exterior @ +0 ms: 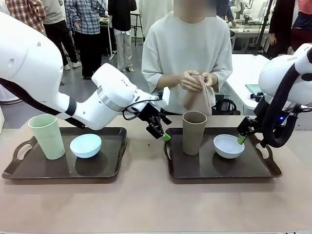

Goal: Set up a tray with a mat and arrange the tableware.
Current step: Pick up the Picnic Bowl and Reusable plastic cup from the Handle tray in front of the human's position and hold them in the air.

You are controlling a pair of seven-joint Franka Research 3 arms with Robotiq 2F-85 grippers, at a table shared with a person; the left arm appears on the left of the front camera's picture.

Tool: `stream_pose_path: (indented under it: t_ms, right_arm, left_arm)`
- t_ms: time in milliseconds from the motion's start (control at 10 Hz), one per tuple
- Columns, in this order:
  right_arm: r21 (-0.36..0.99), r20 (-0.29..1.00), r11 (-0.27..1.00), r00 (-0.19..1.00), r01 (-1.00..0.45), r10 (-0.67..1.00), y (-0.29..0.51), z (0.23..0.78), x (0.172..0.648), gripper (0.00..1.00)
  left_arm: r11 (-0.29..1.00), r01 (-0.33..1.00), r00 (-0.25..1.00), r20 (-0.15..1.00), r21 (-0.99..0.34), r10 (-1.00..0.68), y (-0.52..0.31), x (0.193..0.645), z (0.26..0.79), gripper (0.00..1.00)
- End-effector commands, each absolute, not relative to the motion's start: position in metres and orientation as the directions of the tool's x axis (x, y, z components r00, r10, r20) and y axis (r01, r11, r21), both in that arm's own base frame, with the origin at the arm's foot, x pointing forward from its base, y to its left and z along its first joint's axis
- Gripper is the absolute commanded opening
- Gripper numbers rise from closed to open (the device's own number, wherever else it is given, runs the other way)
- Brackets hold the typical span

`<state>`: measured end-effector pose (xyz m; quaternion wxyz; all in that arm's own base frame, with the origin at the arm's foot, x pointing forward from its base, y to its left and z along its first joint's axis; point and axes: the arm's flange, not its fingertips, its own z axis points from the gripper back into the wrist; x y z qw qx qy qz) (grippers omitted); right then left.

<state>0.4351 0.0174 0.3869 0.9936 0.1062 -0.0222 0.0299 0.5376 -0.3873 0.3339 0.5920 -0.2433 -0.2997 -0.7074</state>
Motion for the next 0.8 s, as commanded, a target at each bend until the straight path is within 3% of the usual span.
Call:
stream_pose_path:
  t_ms: [0, 400, 700]
  right_arm:
    - [0.215, 0.056, 0.976, 0.998, -0.045, 0.034, 0.019, 0.387, 0.445, 1.00]
    - [0.214, 0.052, 0.975, 0.998, -0.055, 0.045, 0.016, 0.387, 0.440, 1.00]
    - [0.214, 0.052, 0.975, 0.998, -0.055, 0.045, 0.016, 0.387, 0.440, 1.00]
  left_arm:
    - [-0.049, 0.993, -0.112, 0.731, 0.107, -0.673, -0.389, 0.543, 0.332, 1.00]
    - [-0.002, 0.999, -0.027, 0.759, 0.034, -0.651, -0.378, 0.534, 0.342, 1.00]
    - [-0.032, 0.997, -0.073, 0.737, 0.070, -0.672, -0.386, 0.546, 0.334, 1.00]
